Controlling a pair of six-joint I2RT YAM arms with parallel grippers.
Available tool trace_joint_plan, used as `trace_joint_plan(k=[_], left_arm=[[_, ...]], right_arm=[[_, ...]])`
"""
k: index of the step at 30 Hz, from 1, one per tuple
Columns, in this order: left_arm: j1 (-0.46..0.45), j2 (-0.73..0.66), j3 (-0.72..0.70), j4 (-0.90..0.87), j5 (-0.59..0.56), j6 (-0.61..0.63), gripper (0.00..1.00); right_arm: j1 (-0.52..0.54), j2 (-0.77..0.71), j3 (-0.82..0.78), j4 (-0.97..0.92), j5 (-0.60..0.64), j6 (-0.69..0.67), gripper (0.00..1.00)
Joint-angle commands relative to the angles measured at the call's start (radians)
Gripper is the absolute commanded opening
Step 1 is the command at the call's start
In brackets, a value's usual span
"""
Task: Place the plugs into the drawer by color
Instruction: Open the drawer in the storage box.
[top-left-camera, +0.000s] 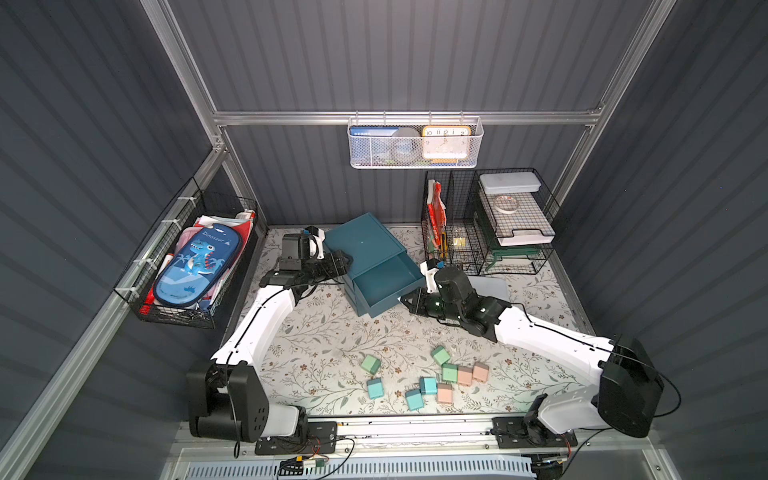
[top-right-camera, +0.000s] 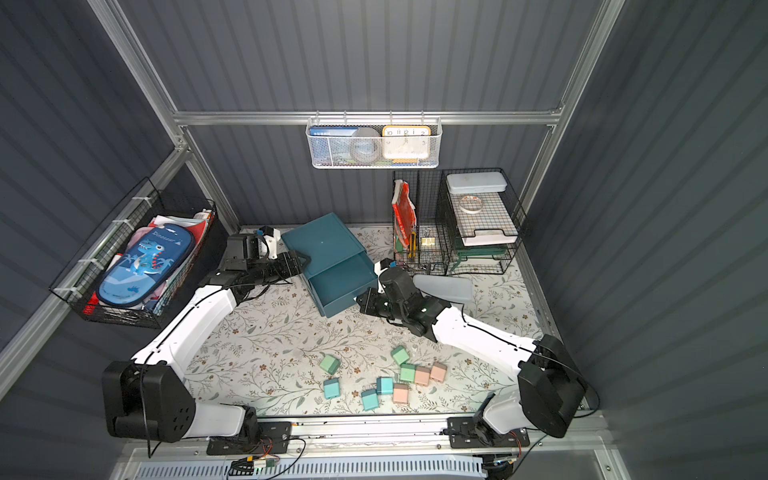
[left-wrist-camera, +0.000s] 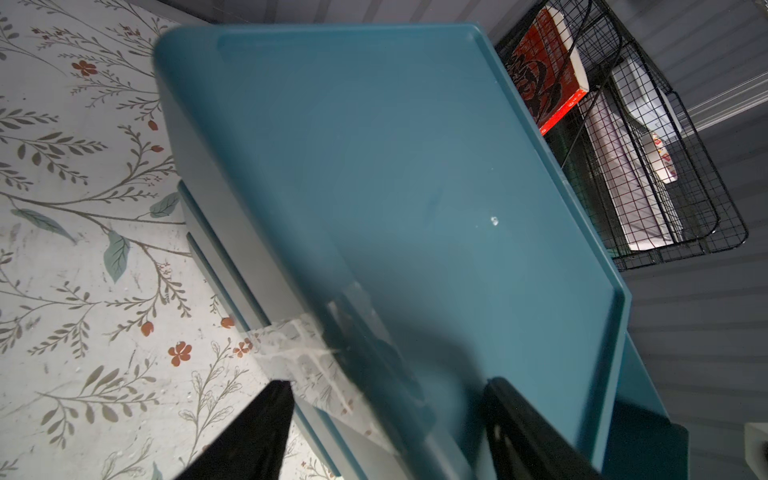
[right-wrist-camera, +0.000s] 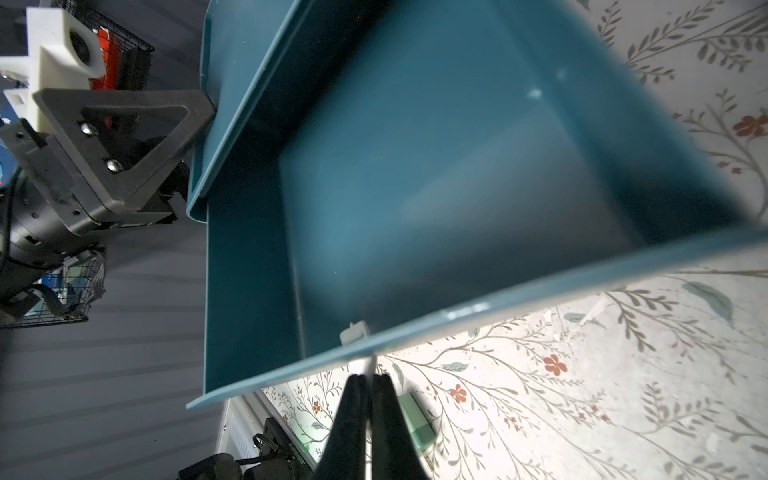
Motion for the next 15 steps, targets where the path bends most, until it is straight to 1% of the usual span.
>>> trace_joint_plan(k=[1,3,9,12,15], left_arm=[[-0.002,-0.025,0.01,-0.017,-0.016,0.011,0.77],[-0.002,-0.034,0.018,-0.026,-0.021,0.011,0.77],[-0.002,-0.074,0.046,-0.06,-0.037,0.012,0.8],[-0.002,-0.101,0.057,-0.087,-0.046,0.015,0.83],[-0.002,-0.124,0.056,-0.105,-0.044,0.02,0.86]], right_arm=[[0.011,-0.001,0.038,-0.107,-0.037,-0.084,0.11],[0.011,-0.011,0.056,-0.139,-0.043,-0.115,0.18],[0.011,-0.087,0.054,-0.166,0.027,-0.169,0.39],[0.009,-0.116,0.064,-0.199,0.072,-0.195,0.44],[0.008,-0.134,0.101,-0.255,0.094,-0.248,0.46]])
